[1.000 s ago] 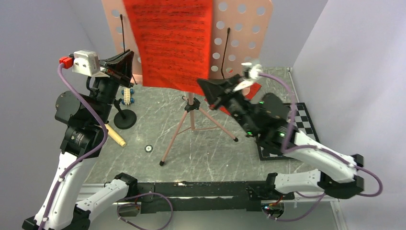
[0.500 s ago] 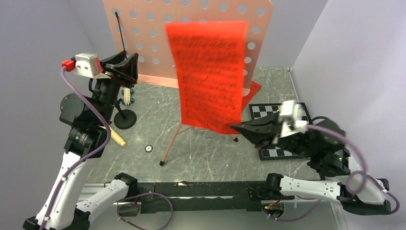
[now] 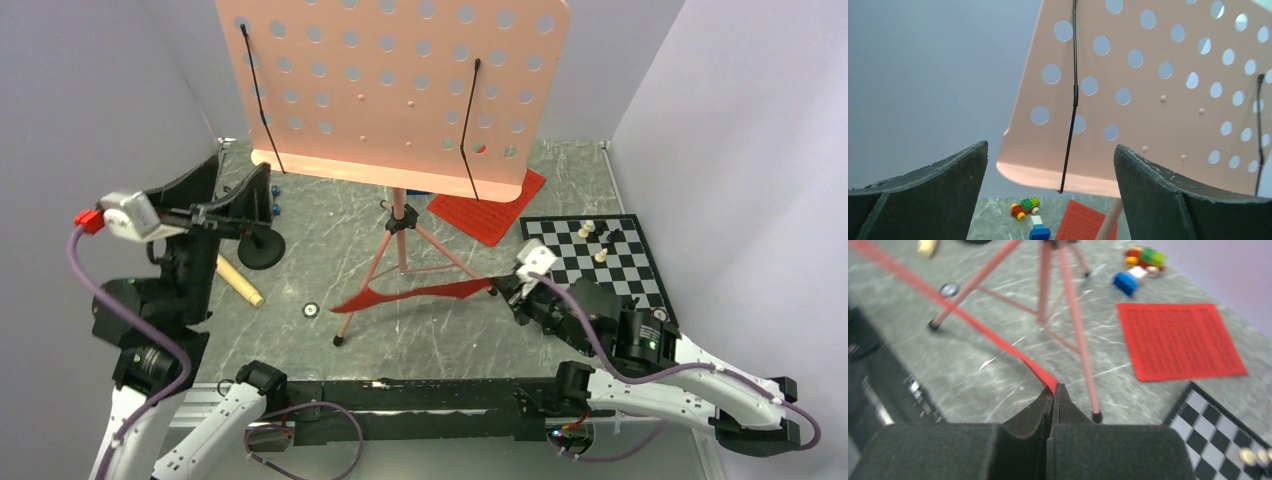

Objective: Pack up the instrument practice props

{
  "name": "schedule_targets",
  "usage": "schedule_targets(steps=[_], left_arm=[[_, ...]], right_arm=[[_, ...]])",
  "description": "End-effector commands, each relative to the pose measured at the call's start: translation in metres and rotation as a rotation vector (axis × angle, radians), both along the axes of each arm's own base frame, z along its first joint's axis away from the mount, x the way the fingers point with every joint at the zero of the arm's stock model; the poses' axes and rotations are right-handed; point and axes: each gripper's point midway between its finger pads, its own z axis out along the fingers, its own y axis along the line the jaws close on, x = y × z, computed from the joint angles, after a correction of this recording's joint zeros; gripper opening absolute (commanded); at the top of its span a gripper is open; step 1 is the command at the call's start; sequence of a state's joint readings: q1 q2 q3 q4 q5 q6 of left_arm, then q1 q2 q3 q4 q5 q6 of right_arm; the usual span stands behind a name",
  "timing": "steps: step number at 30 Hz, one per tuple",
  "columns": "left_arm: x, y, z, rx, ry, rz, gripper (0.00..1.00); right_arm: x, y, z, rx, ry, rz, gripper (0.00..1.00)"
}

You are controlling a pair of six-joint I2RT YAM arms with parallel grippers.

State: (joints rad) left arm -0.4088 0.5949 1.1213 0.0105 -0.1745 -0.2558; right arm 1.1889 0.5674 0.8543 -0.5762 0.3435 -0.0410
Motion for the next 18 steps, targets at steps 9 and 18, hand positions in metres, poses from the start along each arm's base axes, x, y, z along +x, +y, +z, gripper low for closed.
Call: schedule_targets(steps=[9, 18], left_arm=[[-0.02, 0.012, -0.054, -0.174, 0.129, -0.043, 0.98], [-0.019, -0.002, -0.112, -0.211, 0.272, -0.121, 0.97]], right_arm=[[0.057, -0.11, 0.052, 0.278, -0.206, -0.722, 0.0], [0.121, -0.107, 0.063, 0.231, -0.2, -0.821, 0.0]])
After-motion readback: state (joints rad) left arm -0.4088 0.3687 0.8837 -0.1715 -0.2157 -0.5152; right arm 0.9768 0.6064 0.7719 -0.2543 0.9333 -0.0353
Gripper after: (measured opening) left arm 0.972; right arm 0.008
